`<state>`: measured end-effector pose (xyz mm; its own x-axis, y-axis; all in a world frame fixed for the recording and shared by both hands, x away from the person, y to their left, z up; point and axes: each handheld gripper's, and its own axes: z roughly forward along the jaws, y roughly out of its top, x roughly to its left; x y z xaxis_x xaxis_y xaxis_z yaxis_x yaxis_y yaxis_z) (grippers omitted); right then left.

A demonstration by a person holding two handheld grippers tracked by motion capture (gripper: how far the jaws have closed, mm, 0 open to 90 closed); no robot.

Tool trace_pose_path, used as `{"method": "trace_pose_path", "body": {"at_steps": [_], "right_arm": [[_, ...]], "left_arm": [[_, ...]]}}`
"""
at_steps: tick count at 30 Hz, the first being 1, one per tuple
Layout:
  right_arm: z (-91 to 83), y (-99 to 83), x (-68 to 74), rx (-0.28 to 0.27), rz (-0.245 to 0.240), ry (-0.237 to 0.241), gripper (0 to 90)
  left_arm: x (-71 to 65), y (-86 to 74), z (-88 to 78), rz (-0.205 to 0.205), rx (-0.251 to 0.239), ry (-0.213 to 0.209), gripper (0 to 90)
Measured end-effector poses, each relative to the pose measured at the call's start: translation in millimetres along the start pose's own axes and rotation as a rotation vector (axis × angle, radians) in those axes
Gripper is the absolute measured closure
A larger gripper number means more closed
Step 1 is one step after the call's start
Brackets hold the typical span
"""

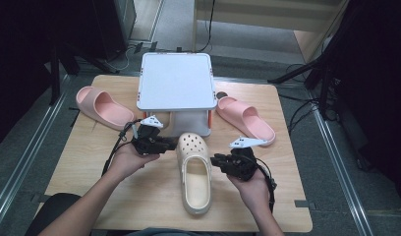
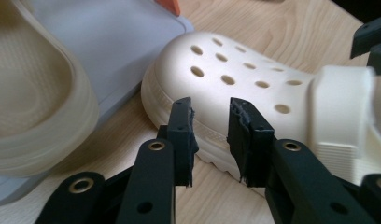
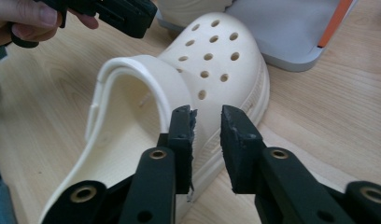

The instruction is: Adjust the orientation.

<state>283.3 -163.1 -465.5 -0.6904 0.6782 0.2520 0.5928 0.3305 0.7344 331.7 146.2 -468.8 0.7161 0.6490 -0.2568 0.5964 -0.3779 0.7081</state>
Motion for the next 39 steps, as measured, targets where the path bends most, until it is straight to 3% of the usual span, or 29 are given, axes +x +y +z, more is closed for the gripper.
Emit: {"method": "trace_pose_path", "body": {"at_steps": [8,14,17,19,24,26,30,39], "right_arm": [[2.0,-8.0,23.0,-0.008,-0.009,-0.034,65.5],[14.4,-9.4,24.8,0.009,0.012,-0.065,59.5],[22.0,-9.2,22.4,0.028,-0.008,-0.07,58.2],[26.6,-9.3,19.6,0.04,0.018,-0.072,57.8],[34.6,-9.1,17.2,0.049,0.041,-0.085,54.5],[37.4,-9.9,16.5,0.06,0.048,-0.086,54.2],[41.6,-12.2,16.2,0.074,0.057,-0.099,53.9],[44.0,-13.0,15.2,0.064,0.045,-0.106,53.5]], "left_arm": [[-7.6,15.9,-24.7,0.035,-0.031,-0.009,78.6],[-3.6,31.4,-42.6,0.047,-0.048,0.01,80.8],[4.0,42.5,-54.7,0.033,-0.064,0.022,80.7],[9.6,51.1,-62.5,0.022,-0.084,0.027,81.0],[22.7,72.9,-72.4,-0.008,-0.067,0.02,81.0],[29.7,78.6,-73.6,-0.024,-0.063,0.036,81.5],[43.2,82.0,-73.0,-0.058,-0.07,0.075,82.2],[60.6,78.4,-71.2,-0.065,-0.071,0.152,89.2]]}}
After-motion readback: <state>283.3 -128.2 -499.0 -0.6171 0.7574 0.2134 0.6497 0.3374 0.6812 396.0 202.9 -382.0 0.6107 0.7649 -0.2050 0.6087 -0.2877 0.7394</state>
